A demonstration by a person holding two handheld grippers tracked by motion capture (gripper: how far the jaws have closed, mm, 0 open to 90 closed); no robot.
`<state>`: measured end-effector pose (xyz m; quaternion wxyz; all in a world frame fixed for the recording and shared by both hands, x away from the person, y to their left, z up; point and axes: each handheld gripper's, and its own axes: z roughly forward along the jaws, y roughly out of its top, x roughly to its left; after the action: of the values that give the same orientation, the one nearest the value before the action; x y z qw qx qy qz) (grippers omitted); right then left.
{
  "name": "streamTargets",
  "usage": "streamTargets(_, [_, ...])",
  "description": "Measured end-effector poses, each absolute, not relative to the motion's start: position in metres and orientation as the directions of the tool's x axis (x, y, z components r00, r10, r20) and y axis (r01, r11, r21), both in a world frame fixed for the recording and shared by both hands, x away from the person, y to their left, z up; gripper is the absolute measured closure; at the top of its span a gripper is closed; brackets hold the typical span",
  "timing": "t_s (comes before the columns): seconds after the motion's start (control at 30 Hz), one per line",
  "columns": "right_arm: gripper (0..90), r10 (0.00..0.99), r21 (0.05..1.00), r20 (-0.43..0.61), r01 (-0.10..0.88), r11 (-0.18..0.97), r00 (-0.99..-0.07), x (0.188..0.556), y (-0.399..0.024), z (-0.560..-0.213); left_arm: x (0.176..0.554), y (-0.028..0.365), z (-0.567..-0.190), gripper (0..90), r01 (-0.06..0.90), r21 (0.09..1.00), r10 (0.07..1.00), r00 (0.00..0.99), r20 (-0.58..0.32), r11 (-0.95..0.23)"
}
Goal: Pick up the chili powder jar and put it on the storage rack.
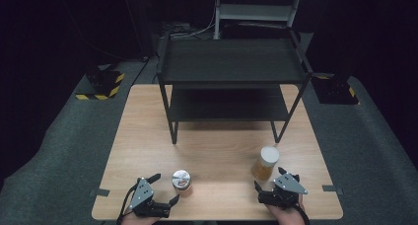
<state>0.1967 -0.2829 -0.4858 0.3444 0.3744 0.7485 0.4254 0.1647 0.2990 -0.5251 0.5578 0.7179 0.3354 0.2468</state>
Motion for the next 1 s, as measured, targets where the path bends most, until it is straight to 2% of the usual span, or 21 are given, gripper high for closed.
streamTargets(0.47, [0.0,0.852,0.894,-0.201,0.267,0.361,-0.483,0.197,-0.282,-0.486,0.160,0.297,-0.523,0.4,0.169,0.982,0.744,0.666,-0.053,-0.081])
streamTargets(0.73, [0.0,0.852,0.893,-0.201,0.266,0.362,-0.483,0.197,-0.282,-0.486,0.156,0.286,-0.517,0.4,0.124,0.987,0.747,0.664,-0.009,-0.098])
streamTargets(1.0, [0.0,0.852,0.894,-0.201,0.265,0.362,-0.483,0.197,-0.282,-0.486,0.164,0.276,-0.516,0.4,0.128,0.986,0.751,0.660,-0.008,-0.103])
